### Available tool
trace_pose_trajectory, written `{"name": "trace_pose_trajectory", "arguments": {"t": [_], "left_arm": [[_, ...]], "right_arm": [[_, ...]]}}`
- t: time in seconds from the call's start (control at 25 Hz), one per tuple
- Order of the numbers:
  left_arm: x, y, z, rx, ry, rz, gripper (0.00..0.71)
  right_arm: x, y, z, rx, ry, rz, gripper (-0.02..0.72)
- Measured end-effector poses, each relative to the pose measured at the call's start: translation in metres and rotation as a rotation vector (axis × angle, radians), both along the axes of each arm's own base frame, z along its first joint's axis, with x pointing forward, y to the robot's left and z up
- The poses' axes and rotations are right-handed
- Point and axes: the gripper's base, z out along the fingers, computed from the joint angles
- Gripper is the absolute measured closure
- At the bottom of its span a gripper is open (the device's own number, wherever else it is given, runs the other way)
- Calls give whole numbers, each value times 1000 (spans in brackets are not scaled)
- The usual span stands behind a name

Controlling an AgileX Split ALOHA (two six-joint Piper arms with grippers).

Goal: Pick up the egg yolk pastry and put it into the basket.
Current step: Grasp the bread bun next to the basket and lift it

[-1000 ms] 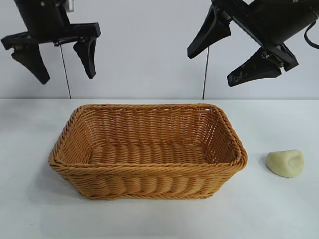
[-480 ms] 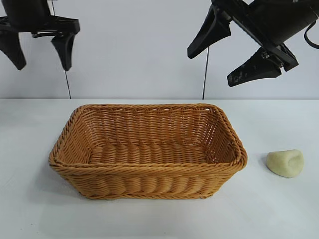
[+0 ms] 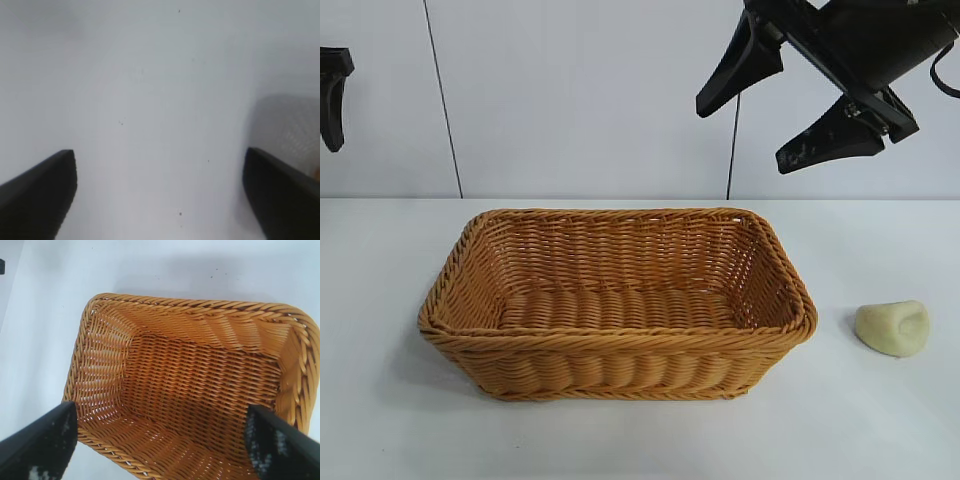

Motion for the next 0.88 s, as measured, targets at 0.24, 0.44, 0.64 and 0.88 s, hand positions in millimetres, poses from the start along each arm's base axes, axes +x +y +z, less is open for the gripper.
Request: {"name": "trace_pose_trajectory", "arguments": {"t": [0.24, 0.44, 0.64, 0.88], "left_arm": [[-44, -20, 6, -5, 56, -92, 15], [-97, -24, 17, -7, 86, -102, 15], [-165, -24, 28, -5, 81, -102, 15], [-246, -22, 24, 3, 53, -104, 15]], "right_arm": [[0, 0, 0, 0, 0, 0, 80], [0, 0, 0, 0, -1, -1, 80], [0, 0, 0, 0, -1, -1, 80], [0, 0, 0, 0, -1, -1, 80]]}}
